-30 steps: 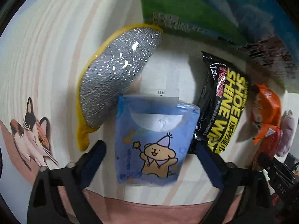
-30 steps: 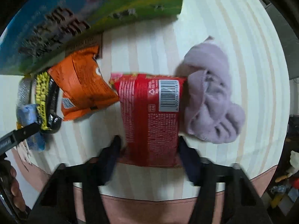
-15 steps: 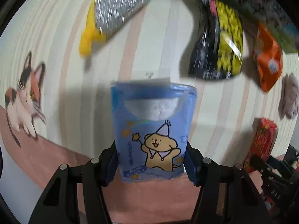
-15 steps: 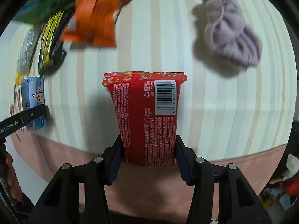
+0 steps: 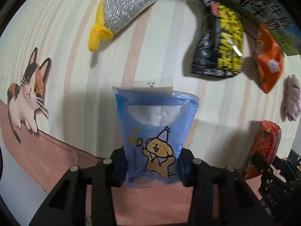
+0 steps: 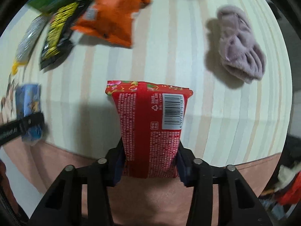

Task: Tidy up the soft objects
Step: 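Place the red bag and blue tissue pack into the box with both tools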

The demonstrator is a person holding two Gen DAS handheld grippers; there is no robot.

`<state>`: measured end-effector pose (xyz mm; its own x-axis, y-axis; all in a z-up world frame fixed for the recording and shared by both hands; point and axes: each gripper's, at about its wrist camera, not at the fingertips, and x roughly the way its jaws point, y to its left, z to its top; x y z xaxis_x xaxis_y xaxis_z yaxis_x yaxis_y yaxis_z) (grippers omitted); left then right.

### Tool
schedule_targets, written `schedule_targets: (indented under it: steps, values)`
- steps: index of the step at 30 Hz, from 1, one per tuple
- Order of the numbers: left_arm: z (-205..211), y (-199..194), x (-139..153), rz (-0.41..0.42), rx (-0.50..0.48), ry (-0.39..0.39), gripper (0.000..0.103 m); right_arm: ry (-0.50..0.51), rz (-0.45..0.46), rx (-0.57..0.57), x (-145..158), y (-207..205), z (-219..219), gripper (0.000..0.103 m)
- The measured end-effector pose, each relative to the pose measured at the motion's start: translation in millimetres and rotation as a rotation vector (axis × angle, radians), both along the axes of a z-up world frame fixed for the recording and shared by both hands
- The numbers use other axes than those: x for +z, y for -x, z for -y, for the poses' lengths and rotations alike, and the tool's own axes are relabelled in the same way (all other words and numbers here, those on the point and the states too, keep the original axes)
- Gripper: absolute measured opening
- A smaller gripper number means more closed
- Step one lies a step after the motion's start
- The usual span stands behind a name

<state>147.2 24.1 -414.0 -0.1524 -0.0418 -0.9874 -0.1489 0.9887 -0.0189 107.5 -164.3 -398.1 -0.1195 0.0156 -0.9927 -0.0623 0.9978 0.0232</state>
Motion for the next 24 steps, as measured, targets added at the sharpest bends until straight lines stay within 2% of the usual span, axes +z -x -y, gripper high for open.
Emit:
schedule_targets:
  steps: [3,6,10,14,16,19,21,24]
  values:
    - [7,5,35,0.053,0.0,0.053,0.037,-0.076,0.015,0.016,27,-1,-14,0.048]
    - [19,-11,88,0.147,-0.014,0.121,0.037,-0.164,0.081,0.014,76,-14,-20,0.048]
    - [37,-56,161,0.269,-0.057,0.198,0.037,-0.269,0.177,-0.021,142,-51,-10,0.048]
    - [44,-107,201,0.329,-0.113,0.202,0.037,-0.287,0.282,-0.043,195,-109,7,0.048]
    - [47,-140,204,0.342,-0.139,0.171,0.037,-0.269,0.312,-0.051,210,-137,17,0.048]
    - [47,-185,193,0.309,-0.157,0.138,0.037,-0.245,0.31,-0.065,212,-187,15,0.048]
    - [44,-210,180,0.273,-0.152,0.127,0.037,-0.217,0.28,-0.071,202,-219,12,0.048]
    - [40,-245,150,0.193,-0.145,0.122,0.037,-0.185,0.216,-0.085,169,-257,20,0.048]
